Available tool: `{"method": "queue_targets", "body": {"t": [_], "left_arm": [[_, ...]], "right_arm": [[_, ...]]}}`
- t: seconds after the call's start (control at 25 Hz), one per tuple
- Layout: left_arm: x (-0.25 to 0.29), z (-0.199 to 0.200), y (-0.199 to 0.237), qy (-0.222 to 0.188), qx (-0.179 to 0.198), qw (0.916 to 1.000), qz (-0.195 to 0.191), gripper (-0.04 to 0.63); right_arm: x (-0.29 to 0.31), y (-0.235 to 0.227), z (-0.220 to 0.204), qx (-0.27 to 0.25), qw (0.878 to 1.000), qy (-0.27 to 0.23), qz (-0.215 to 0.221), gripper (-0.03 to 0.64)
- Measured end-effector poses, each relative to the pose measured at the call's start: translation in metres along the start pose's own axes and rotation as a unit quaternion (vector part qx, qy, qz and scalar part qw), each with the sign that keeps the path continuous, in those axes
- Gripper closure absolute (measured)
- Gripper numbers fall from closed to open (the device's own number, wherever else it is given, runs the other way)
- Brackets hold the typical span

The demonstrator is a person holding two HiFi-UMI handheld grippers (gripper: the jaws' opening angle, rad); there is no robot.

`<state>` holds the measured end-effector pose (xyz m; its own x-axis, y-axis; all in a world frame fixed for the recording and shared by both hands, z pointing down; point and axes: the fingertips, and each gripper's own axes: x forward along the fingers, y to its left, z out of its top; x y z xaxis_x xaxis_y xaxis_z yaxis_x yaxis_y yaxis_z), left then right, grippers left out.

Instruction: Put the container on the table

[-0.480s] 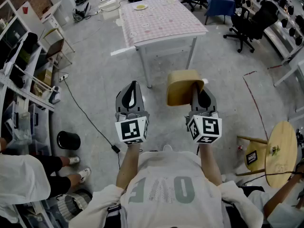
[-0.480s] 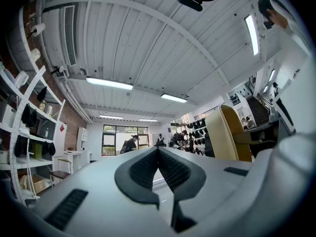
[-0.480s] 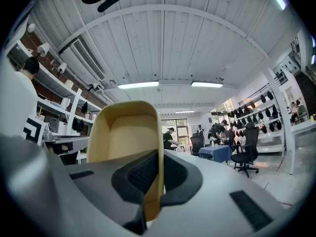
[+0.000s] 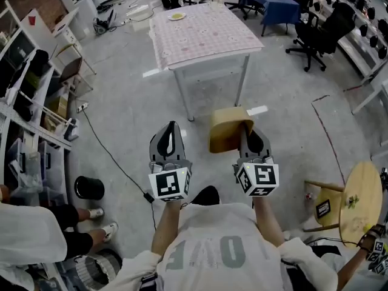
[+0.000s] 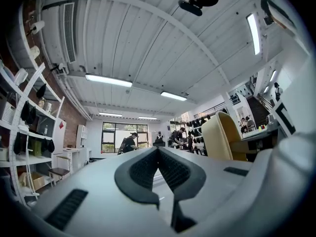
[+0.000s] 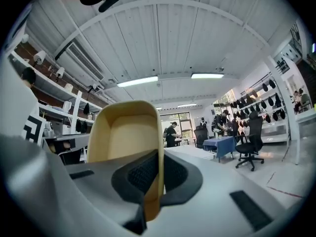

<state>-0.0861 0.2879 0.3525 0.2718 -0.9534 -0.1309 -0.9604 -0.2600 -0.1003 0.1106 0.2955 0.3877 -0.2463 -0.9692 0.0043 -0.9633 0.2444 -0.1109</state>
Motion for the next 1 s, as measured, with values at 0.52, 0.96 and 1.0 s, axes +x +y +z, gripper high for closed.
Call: {"method": "queue_targets", "body": {"t": [0.52,0.96,1.0], "left_arm": [[0.094,-0.031,0.009,-0.009,-0.009,0.9999,-0.011,0.568],[0.306,-0.03,0.047,-0.039,-0.007,0.9979,-0.05,0.568],[0.328,-0.03,0.053,-0.041,-0.007,0.9979,-0.051,0.568]], "right_arm": [[0.075,-0.034,-0.018,0.005,1.0,0.013,0.003,0.588],[0.262,-0.1,0.02,0.005,0.999,-0.015,-0.039,0.588],[0.283,-0.105,0.023,0.005,0.999,-0.014,-0.039,0.588]]}}
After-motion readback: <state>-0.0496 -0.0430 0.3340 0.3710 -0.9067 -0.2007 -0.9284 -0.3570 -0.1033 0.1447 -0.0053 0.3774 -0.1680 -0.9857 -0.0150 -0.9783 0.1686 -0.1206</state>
